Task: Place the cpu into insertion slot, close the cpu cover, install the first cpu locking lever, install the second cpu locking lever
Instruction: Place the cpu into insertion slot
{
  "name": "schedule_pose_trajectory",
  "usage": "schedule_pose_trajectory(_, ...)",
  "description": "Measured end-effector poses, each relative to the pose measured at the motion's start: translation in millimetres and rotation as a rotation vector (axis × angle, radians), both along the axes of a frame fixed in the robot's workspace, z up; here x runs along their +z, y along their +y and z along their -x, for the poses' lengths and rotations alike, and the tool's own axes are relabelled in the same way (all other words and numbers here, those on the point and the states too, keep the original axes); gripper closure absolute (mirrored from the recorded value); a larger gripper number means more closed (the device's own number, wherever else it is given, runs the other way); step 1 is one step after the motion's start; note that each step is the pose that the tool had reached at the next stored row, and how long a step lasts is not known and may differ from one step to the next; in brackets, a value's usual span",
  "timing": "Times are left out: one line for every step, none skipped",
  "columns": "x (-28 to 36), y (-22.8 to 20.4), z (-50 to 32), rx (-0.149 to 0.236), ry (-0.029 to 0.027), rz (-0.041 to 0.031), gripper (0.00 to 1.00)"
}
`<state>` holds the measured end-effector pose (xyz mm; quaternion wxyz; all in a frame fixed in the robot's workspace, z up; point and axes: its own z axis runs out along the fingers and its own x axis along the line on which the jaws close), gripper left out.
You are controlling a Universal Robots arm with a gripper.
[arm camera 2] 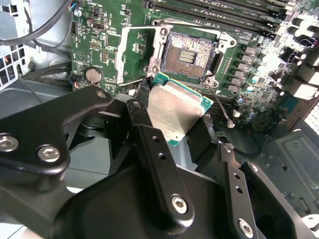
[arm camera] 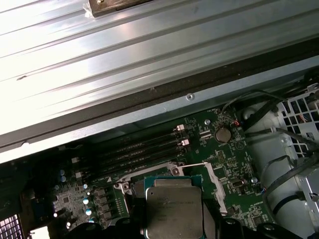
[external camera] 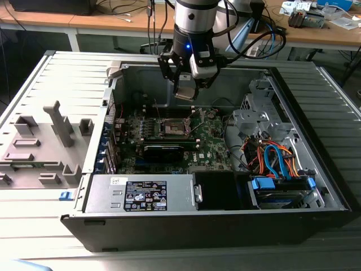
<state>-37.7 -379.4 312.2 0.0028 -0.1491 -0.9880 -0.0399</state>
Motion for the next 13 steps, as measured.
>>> schedule_pose_trajectory(0.0,0.0,0.0,-0.001,0.0,0.0001,0.45)
schedule_pose_trajectory(0.0,0.0,0.0,-0.002,0.0,0.0001,0.45)
schedule_pose_trajectory(-0.1,0.0,0.0,-0.003,0.0,0.0001,0.45)
schedule_pose_trajectory(-0.1,0.0,0.0,-0.004,0.0,0.0002,0.45)
schedule_pose_trajectory(-0.1,0.0,0.0,-0.005,0.0,0.0003,0.45)
schedule_pose_trajectory(-0.1,0.0,0.0,-0.005,0.0,0.0003,0.45)
schedule_pose_trajectory(-0.1,0.0,0.0,-0.006,0.0,0.0004,0.45)
schedule_pose_trajectory(-0.1,0.0,0.0,-0.007,0.0,0.0005,0.45)
schedule_pose_trajectory(-0.2,0.0,0.0,-0.008,0.0,0.0006,0.45)
schedule_pose_trajectory(-0.2,0.0,0.0,-0.01,0.0,0.0007,0.45)
schedule_pose_trajectory(-0.2,0.0,0.0,-0.011,0.0,0.0008,0.45)
schedule_pose_trajectory(-0.2,0.0,0.0,-0.011,0.0,0.0009,0.45)
schedule_pose_trajectory(-0.2,0.0,0.0,-0.012,0.0,0.0009,0.45)
